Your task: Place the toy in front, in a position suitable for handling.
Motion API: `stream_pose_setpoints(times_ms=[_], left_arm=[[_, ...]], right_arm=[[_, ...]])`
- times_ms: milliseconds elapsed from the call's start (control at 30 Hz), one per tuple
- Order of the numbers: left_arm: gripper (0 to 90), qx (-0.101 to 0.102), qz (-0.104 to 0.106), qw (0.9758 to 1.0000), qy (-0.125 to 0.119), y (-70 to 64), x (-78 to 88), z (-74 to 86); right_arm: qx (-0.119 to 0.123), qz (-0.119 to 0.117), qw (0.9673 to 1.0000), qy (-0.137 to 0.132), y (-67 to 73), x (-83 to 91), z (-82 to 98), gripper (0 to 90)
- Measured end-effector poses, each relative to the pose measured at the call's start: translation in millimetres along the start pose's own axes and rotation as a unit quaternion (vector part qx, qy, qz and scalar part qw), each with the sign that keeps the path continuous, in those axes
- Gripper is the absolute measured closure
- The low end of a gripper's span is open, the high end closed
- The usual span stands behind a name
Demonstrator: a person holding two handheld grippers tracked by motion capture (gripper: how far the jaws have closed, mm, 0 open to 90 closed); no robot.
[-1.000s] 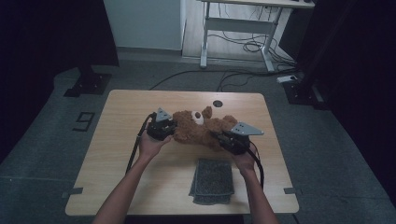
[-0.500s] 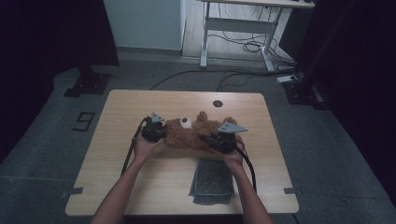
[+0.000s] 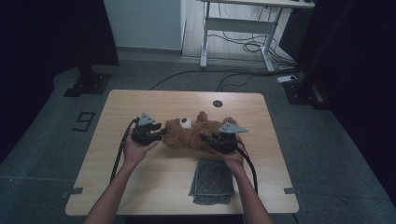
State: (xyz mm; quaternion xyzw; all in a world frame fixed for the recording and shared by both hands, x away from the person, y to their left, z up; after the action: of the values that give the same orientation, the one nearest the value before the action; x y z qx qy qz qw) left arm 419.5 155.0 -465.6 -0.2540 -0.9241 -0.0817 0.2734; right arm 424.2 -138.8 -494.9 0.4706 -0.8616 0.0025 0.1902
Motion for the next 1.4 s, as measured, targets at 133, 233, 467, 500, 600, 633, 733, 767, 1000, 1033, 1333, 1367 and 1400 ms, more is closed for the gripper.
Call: stream_pose_setpoints(times_ms=[133,233,467,500,600,633,733,767,1000,1033,1333,1367,1400], left_arm=[[56.1,0.0,0.019,0.9998,-0.009,-15.4,13.1,7.6],[53.0,-0.003,0.031,0.9995,-0.006,-26.7,18.5,16.9],[49.6,-0.013,0.039,0.9991,0.008,-45.1,20.8,38.3],[49.3,-0.013,0.041,0.999,0.011,-47.1,20.6,40.9],[47.2,-0.012,0.044,0.9988,0.018,-51.5,19.1,48.0],[46.6,-0.01,0.046,0.9987,0.019,-52.7,18.5,50.1],[44.4,-0.008,0.052,0.9983,0.025,-56.7,16.4,55.9],[43.4,-0.007,0.054,0.9982,0.025,-58.4,15.9,58.0],[38.0,-0.013,0.073,0.9965,0.039,-71.9,9.4,72.5],[37.7,-0.013,0.076,0.9962,0.041,-73.5,8.6,74.6],[36.5,-0.017,0.081,0.9954,0.048,-79.7,7.3,83.1],[36.3,-0.017,0.081,0.9954,0.048,-79.7,7.3,83.1],[36.2,-0.019,0.081,0.9954,0.047,-81.6,7.7,83.6]], right_arm=[[-0.002,0.005,1.0,-0.002,-1.1,8.3,0.8,56.6],[0.013,0.021,0.9997,0.009,4.1,17.0,1.2,40.0],[0.004,0.054,0.9982,-0.024,6.8,52.3,5.2,29.5],[0.002,0.061,0.9978,-0.026,5.1,57.9,7.2,29.1],[-0.012,0.085,0.9955,-0.039,-3.0,75.0,14.2,27.4],[-0.018,0.092,0.9946,-0.045,-5.6,80.1,16.7,26.5],[-0.035,0.112,0.9915,-0.057,-14.6,93.3,25.3,25.0],[-0.041,0.116,0.9906,-0.06,-17.6,96.8,28.4,24.7],[-0.066,0.136,0.9875,-0.042,-33.8,95.7,51.7,22.9],[-0.071,0.136,0.9873,-0.04,-35.3,93.0,54.7,22.5],[-0.081,0.12,0.9886,-0.04,-37.9,84.7,58.6,45.2],[-0.084,0.119,0.9886,-0.04,-38.1,84.9,58.4,47.3],[-0.086,0.118,0.9885,-0.038,-38.4,85.0,58.8,49.0]])
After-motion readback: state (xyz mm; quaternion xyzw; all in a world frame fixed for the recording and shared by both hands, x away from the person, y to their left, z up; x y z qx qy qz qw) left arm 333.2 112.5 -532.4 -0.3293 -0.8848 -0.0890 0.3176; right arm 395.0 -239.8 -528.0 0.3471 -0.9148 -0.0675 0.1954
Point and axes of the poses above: each handheld gripper's, and its own axes: x roughly backward along the jaws, z roughly out of its underside, y roughly to its left, the point moved 2 cm from there along -x, roughly forward along the jaws, and after that the axes turned 7 degrees about -z, right-handed, at the moved point
